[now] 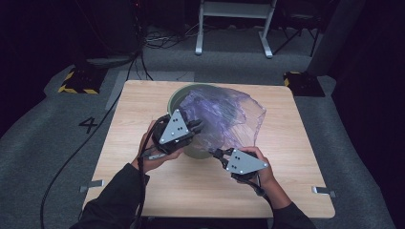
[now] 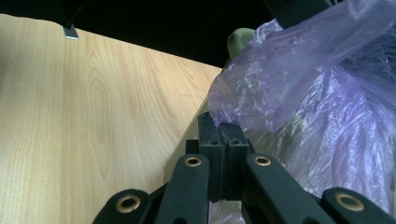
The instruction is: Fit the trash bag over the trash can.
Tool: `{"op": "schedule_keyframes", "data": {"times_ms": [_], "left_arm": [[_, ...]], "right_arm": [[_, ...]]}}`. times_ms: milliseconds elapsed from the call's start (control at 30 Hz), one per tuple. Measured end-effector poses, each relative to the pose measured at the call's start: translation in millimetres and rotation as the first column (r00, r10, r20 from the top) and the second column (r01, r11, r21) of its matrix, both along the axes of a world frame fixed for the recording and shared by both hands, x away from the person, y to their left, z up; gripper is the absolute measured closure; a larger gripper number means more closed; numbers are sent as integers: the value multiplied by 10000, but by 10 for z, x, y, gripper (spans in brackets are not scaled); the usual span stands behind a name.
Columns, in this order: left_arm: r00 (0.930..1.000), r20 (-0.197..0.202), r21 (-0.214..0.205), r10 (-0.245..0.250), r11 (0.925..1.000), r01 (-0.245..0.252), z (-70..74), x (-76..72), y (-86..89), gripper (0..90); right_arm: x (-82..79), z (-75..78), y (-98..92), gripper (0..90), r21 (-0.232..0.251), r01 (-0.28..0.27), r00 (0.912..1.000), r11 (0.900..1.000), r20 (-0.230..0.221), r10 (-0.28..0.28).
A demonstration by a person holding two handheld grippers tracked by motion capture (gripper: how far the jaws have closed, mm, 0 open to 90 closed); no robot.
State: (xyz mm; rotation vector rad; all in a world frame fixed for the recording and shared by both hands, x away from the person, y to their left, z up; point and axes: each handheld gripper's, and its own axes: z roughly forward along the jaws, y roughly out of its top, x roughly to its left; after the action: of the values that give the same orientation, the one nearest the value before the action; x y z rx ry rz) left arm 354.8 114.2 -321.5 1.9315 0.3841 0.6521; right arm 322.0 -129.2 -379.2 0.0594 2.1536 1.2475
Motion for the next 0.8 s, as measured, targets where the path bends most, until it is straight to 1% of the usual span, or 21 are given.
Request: {"op": "schedule_keyframes", "data": {"times_ms": [33, 100, 133, 167, 200, 233, 267, 333, 367, 400, 467, 500, 567, 600, 633, 667, 700, 733, 767, 800], "left_arm": [[10000, 41, -15, -7, 10000, 7, -9, 11, 28, 887], [10000, -28, -14, -17, 10000, 17, -24, 20, 62, 897], [10000, 74, 28, 4, 10000, -4, -44, 6, 100, 898], [10000, 35, -24, -9, 10000, 9, -51, -1, 118, 898], [9999, -25, -167, -117, 9998, 117, -55, -6, 137, 895], [9997, -110, -381, -227, 9990, 222, -55, -18, 147, 812], [9994, -161, -496, -304, 9983, 296, -48, -33, 147, 650], [9995, -194, -650, -269, 9976, 255, -33, -87, 114, 415], [9993, -199, -642, -301, 9975, 288, -23, -107, 85, 303], [9992, -204, -577, -330, 9978, 318, -13, -126, 54, 232], [9981, -157, -425, -593, 9974, 586, 1, -149, -14, 184], [9971, -168, -268, -747, 9969, 743, 9, -146, -48, 155], [9962, -218, -192, -843, 9963, 838, 13, -140, -79, 153], [9950, -266, -14, -962, 9954, 962, 14, -123, -135, 152], [9950, -266, -14, -962, 9954, 962, 14, -123, -135, 154], [9961, -270, 274, -845, 9960, 853, 10, -114, -170, 154], [9969, -421, 596, -670, 9958, 694, -10, -93, -218, 181], [9979, -461, 738, -461, 9960, 494, -23, -80, -234, 233], [9988, -476, 859, -110, 9962, 151, -39, -69, -249, 303], [9989, -460, 985, 9, 9951, 36, -52, -56, -247, 359]], "right_arm": [[-7, -6, -6, 900, 6, -16, 10000, 10000, -8, 16], [-22, -14, -24, 900, 24, -15, 10000, 10000, -22, 15], [-26, -19, -47, 900, 53, -29, 10000, 10000, -75, 30], [-26, -21, -55, 900, 61, -30, 9999, 10000, -121, 31], [-26, -25, -58, 900, 68, -23, 9999, 10000, -152, 24], [-24, -27, -56, 900, 56, -11, 9999, 10000, -159, 11], [-21, -28, -49, 900, 50, -5, 9999, 10000, -133, 6], [-25, -34, -24, 900, 4, -2, 9999, 10000, -138, 2], [-28, -38, -9, 900, -68, -28, 10000, 10000, -91, 27], [-32, -43, 10, 900, -132, -37, 10000, 9999, -50, 37], [-37, -52, 42, 900, -252, -147, 9999, 9996, 0, 147], [-41, -58, 56, 900, -299, -190, 9998, 9994, -23, 190], [-48, -71, 86, 900, -436, -261, 9997, 9987, -52, 259], [-53, -76, 98, 900, -497, -306, 9995, 9983, -23, 306], [-61, -80, 108, 900, -543, -338, 9994, 9980, -30, 337], [-61, -80, 108, 900, -543, -338, 9994, 9980, -30, 337], [-72, -83, 119, 900, -621, -380, 9993, 9973, 31, 383], [-75, -83, 122, 900, -640, -414, 9991, 9971, 69, 420], [-83, -84, 122, 900, -661, -444, 9989, 9968, 84, 451], [-94, -85, 121, 900, -639, -461, 9989, 9969, 72, 466]]}}
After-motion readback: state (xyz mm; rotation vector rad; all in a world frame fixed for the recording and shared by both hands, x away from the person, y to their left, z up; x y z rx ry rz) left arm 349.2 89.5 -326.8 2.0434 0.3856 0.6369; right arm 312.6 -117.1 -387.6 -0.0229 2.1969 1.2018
